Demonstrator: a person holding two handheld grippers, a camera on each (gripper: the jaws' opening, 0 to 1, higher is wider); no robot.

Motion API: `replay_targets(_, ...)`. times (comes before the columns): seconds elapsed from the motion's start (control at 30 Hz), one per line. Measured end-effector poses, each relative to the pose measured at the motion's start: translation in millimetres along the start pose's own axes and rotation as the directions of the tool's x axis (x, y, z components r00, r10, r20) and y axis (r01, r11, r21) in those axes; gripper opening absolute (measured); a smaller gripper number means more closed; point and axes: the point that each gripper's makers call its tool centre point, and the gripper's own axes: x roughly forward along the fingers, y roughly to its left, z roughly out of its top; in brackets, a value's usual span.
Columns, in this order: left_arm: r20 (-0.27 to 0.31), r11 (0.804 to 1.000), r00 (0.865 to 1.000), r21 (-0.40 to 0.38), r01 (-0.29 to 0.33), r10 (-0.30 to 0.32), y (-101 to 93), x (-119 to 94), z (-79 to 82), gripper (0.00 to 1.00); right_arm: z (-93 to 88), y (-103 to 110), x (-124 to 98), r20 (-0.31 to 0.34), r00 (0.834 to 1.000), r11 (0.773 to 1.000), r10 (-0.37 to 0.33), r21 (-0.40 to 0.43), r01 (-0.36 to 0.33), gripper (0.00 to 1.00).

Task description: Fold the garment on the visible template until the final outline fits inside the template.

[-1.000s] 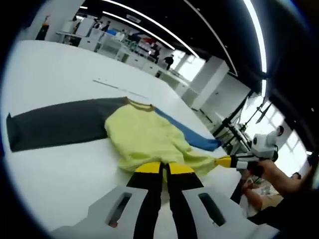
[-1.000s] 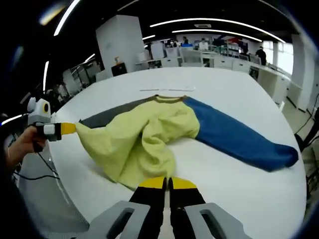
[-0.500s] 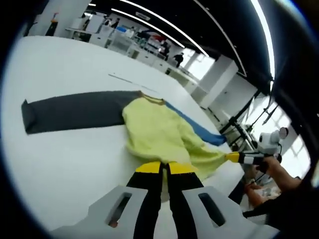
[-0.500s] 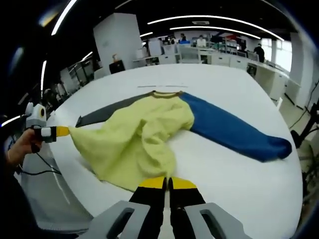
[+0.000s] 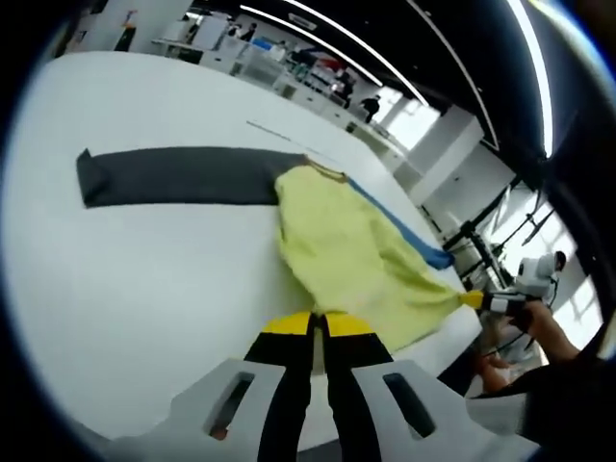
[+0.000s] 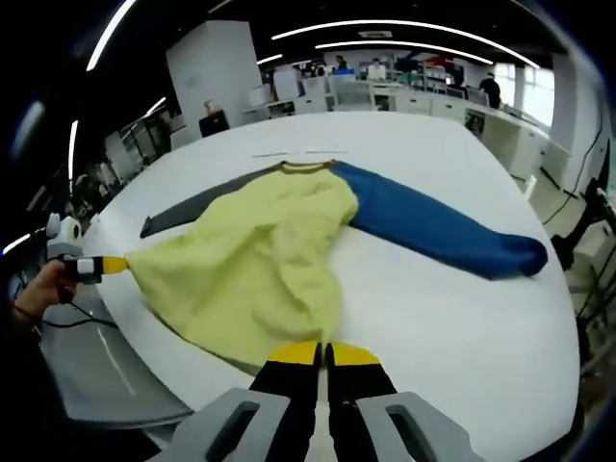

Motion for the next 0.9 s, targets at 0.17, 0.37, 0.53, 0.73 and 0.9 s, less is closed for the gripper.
replay_targets(0.17,-0.027,0.999,0.999,-0.023,-0.025,0.024,9.2,-3,-7.7,0.0,-0.3,-3,-8,0.004,1.0,1.0,-0.022,-0.003,0.022,0.0)
replay_targets(0.37,-0.059,0.999,0.997,-0.004,-0.048,0.047,12.0,-4,-16.0,0.0,-11.4,-5,-10,-0.011,0.999,0.999,-0.042,-0.003,0.042,0.0)
replay_targets(0.53,-0.092,0.997,0.993,0.02,-0.073,0.075,16.1,-3,-26.8,0.0,-35.8,-11,4,-0.055,0.997,0.998,-0.054,0.018,0.055,0.0)
replay_targets(0.73,-0.133,0.992,0.983,0.02,-0.122,0.124,23.6,-4,-39.1,0.0,-59.3,-18,15,-0.098,0.994,0.996,-0.056,0.069,0.063,0.0)
replay_targets(0.9,-0.153,0.988,0.976,0.024,-0.155,0.156,26.8,-4,-46.1,0.0,-63.6,-20,16,-0.113,0.992,0.994,-0.052,0.089,0.063,0.0)
